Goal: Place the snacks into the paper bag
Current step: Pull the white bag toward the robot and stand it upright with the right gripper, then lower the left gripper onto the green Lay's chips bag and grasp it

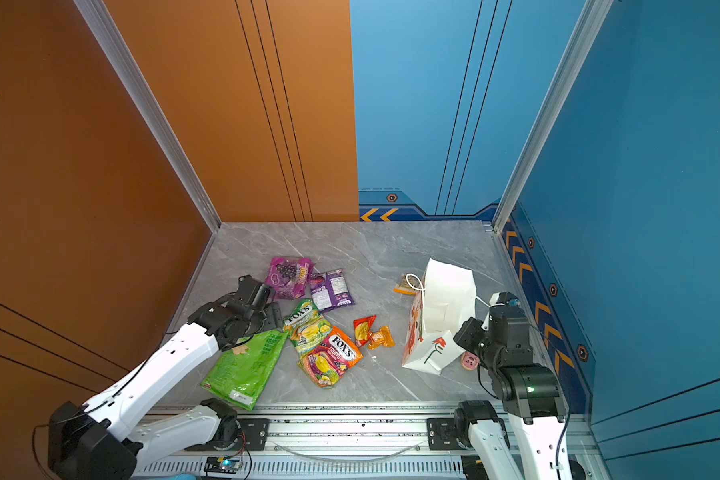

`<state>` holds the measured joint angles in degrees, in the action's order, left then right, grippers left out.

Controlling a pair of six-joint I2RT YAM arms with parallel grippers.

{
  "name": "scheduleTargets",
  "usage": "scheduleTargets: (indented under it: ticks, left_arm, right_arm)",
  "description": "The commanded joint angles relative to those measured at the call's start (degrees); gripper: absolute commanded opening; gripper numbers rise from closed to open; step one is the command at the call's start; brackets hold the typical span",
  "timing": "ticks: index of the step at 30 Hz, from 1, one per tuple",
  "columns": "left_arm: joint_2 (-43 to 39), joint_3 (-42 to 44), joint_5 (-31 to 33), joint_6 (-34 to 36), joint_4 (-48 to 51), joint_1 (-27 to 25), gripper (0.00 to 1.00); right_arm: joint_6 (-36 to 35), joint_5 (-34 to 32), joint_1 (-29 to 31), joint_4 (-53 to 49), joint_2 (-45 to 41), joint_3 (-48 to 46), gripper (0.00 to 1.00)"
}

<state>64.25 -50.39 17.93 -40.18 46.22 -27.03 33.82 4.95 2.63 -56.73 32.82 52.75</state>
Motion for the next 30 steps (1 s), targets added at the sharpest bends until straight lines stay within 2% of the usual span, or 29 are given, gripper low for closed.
scheduleTargets:
  ticks: [1,6,11,15,23,27,30]
  left_arm:
    - [3.4,-1.6,-0.1,-2.1,9.1,-3.8,0.83]
    - [11.8,-4.0,-0.9,0.1,11.6,-7.1,0.8]
    - [20.7,-8.2,2.9,2.4,18.0,-10.1,0.78]
    - [25.6,-10.8,1.1,5.0,18.1,-10.3,0.78]
    - [32.2,-14.4,2.6,10.3,17.9,-10.2,0.79]
    - [37.9,-15.9,4.3,10.6,17.9,-9.1,0.72]
    - [41.1,-15.8,5.7,9.6,17.8,-9.0,0.61]
  right_arm:
    - [-1.5,-1.7,0.0,2.1,-0.3,-2.0,0.0]
    - [-1.8,-1.9,0.5,3.2,-0.8,-3.1,0.0]
    - [-2.3,-2.9,1.4,3.2,-1.7,-3.3,0.0]
    - [-2.3,-3.1,1.8,3.7,-1.8,-3.7,0.0]
    - [-2.4,-3.6,2.1,4.0,-2.3,-3.9,0.0]
    - [-2.4,-3.7,2.1,4.0,-2.4,-3.9,0.0]
    - [-2.5,-3.6,2.2,4.0,-2.4,-3.9,0.0]
